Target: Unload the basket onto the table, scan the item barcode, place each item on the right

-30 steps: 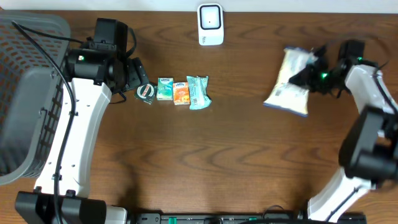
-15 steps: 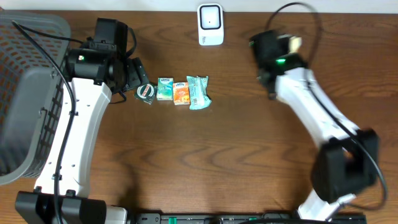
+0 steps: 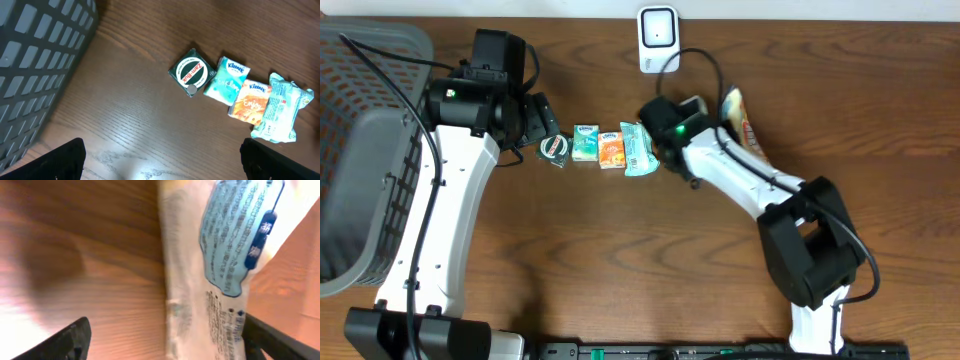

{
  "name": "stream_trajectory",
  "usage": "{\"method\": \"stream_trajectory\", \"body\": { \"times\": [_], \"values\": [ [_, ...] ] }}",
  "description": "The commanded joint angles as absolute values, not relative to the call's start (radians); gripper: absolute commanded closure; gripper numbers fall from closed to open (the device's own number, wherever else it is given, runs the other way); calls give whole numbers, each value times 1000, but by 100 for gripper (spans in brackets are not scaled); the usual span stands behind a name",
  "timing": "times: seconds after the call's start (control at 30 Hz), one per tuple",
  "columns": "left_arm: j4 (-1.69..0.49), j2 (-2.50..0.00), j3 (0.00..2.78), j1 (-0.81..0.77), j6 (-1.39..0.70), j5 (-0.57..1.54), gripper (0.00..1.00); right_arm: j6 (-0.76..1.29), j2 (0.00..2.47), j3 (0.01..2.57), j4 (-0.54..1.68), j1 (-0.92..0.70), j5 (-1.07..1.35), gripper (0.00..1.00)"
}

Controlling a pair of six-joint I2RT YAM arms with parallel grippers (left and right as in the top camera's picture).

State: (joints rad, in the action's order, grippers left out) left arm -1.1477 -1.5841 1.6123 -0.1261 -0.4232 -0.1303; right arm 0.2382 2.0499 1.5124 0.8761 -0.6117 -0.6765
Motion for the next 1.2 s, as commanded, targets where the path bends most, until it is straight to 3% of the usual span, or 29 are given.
{"method": "stream_trajectory", "body": {
  "times": [0.0, 0.17, 0.43, 0.5, 0.57, 0.63, 0.73, 0.8, 0.9, 1.0, 1.17],
  "values": [
    [-1151, -1588, 1621, -125, -436, -139, 2, 258, 2009, 1632, 893, -615, -582, 12],
    [-1151, -1588, 1621, -125, -436, -139, 2, 239, 2003, 1798, 995, -562, -493, 16],
    [-1151, -1588, 1621, -125, -436, -139, 2, 191, 2003, 1863, 1103, -317, -363, 44],
    [-1151, -1588, 1621, -125, -436, -139, 2, 161, 2003, 1849, 1101, -244, -337, 55],
    [-1151, -1588, 1621, -125, -436, -139, 2, 125, 2011, 1841, 1088, -177, -294, 58],
    [-1151, -1588, 1621, -125, -436, -139, 2, 73, 2021, 1841, 1083, -119, -220, 52],
    [-1151, -1588, 1621, -125, -436, -139, 2, 15, 2047, 1841, 1081, -35, -95, 37],
    [-1151, -1588, 1621, -125, -436, -139, 2, -19, 2067, 1841, 1080, 10, -41, 15],
    [-1151, -1588, 1621, -125, -436, -139, 3, -44, 2101, 1841, 1066, 64, -30, 1],
    [-1151, -1588, 1621, -125, -436, -139, 2, -80, 2144, 1841, 1042, 124, 60, 1],
    [-1151, -1588, 1621, -125, -436, -139, 2, -207, 2216, 1841, 1036, 236, 410, 1]
  ]
}}
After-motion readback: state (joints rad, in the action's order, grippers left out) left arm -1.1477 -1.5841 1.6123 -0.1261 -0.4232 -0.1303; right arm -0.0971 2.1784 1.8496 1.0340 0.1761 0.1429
